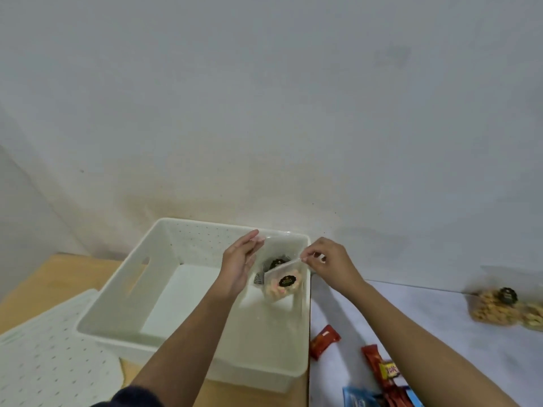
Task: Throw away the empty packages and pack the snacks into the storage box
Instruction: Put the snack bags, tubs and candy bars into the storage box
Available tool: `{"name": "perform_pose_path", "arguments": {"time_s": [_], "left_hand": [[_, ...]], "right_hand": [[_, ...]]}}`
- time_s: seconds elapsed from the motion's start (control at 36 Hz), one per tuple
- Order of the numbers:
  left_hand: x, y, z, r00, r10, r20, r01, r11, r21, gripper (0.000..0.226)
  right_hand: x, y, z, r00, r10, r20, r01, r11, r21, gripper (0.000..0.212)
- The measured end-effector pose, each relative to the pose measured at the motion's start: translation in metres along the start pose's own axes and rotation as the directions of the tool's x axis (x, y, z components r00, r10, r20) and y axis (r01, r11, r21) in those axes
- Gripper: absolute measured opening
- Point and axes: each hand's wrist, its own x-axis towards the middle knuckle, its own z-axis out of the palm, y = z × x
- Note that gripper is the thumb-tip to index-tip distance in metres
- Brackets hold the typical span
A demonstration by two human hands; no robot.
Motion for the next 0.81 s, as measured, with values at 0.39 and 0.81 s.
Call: {"name": "perform_pose_path", "arguments": {"time_s": [0.39,0.81], "left_hand": [[0.054,-0.027,-0.014,0.998,-0.064,0.022,0.063,0.997,0.032,0.025],[0.047,-0.022,-0.014,0.989,0.151,-0.005,-0.145,0.957,0.250,0.022]], "right_hand": [[0.028,0.003,0.036,0.990,0.133,-0.040,-0.138,0.966,-0.219,0.024],[0.030,0.002,0.043,0.976,0.207,-0.068,-0.217,0.908,-0.358,0.023]]}}
